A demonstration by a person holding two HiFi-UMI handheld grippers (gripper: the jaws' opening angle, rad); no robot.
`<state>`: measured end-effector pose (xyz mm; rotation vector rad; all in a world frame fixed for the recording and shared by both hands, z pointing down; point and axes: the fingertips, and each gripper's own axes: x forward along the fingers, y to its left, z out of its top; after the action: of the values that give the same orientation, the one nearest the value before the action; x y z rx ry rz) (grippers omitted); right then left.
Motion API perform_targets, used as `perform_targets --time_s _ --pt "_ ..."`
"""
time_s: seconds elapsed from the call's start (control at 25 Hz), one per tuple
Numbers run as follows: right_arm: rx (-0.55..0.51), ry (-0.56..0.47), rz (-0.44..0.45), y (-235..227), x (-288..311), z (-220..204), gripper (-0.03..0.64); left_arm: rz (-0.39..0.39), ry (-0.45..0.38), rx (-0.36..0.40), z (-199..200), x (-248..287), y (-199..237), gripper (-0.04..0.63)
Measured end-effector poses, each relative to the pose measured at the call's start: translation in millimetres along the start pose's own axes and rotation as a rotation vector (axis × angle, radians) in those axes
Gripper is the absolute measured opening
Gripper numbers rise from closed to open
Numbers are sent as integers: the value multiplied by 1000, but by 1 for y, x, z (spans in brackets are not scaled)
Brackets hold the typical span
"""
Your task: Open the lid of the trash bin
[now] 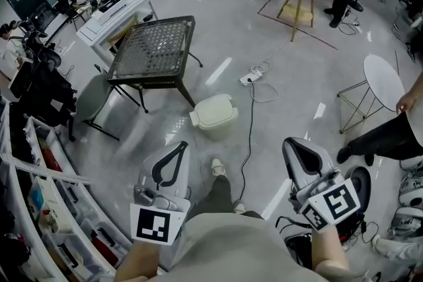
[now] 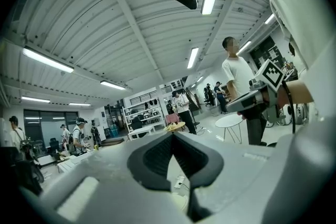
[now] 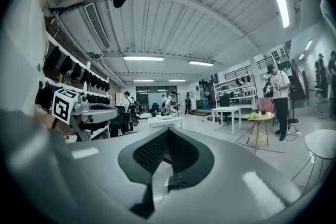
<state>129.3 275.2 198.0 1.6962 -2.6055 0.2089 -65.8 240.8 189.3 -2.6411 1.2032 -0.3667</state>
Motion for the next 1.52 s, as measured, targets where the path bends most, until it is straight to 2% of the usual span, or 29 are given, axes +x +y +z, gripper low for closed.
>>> perform_targets --time_s 0.4,0.84,1.0,1.16,1.52 --pt "1 54 2 -34 94 -12 3 -5 -2 -22 -29 77 59 2" --pt "1 122 0 -72 253 -2 3 0 49 -87 -72 172 176 2" --pt "-8 132 -12 -85 295 -4 3 -3 58 -88 -87 199 210 2" --pt "-16 150 -17 -97 324 -11 3 1 53 -84 -96 220 231 2" --pt "8 239 -2 -130 368 -42 3 15 109 -154 -125 251 249 2"
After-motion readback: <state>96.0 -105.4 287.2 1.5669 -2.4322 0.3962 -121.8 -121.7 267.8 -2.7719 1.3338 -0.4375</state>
